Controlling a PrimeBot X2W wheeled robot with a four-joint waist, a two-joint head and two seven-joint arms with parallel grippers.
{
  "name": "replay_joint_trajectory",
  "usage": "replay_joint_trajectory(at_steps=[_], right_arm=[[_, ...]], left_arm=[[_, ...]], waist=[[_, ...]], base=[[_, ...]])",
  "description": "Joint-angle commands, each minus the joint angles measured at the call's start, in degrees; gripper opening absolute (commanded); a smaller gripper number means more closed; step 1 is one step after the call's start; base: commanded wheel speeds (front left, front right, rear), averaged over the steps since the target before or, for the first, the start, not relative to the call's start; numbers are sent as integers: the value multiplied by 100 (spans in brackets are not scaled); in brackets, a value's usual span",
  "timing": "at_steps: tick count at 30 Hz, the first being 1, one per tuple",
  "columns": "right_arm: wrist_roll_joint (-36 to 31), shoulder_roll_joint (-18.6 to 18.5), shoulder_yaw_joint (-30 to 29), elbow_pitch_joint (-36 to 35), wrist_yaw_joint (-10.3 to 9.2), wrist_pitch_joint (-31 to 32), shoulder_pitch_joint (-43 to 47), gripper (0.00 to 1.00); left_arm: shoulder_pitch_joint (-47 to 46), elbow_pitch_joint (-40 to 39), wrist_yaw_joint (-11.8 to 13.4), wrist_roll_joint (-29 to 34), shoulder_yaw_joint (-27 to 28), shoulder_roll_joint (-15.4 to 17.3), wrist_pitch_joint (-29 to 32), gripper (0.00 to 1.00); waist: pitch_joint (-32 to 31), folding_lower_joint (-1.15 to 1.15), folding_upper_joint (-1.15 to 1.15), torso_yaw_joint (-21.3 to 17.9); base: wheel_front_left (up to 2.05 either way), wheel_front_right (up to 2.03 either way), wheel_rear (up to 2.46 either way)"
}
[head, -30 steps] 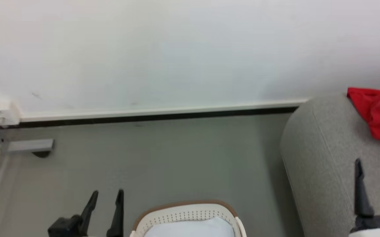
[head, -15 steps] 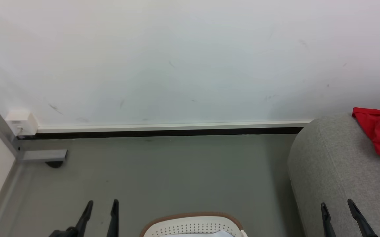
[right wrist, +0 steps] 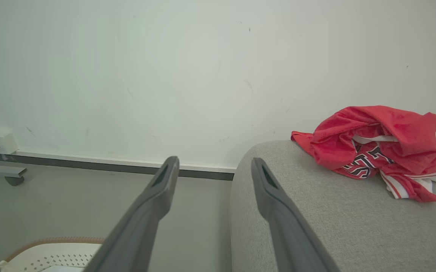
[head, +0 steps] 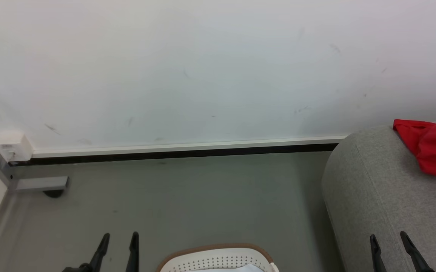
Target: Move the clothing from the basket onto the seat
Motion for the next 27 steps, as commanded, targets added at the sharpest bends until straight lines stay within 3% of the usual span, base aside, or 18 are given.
replay_joint_trajectory(at_steps=[1, 27], right_arm=[[34, -1, -17, 29, -15, -20, -76, 100], [105, 0, 11, 78, -15, -20, -121, 100]], left_arm=[[29, 28, -37, 123, 58, -24, -3, 100], [-43, 248, -370, 492, 422, -313, -3, 100]], waist=[[1, 0, -1, 1], [18, 0, -1, -159]], base=[[0, 0, 0], [0, 0, 0]])
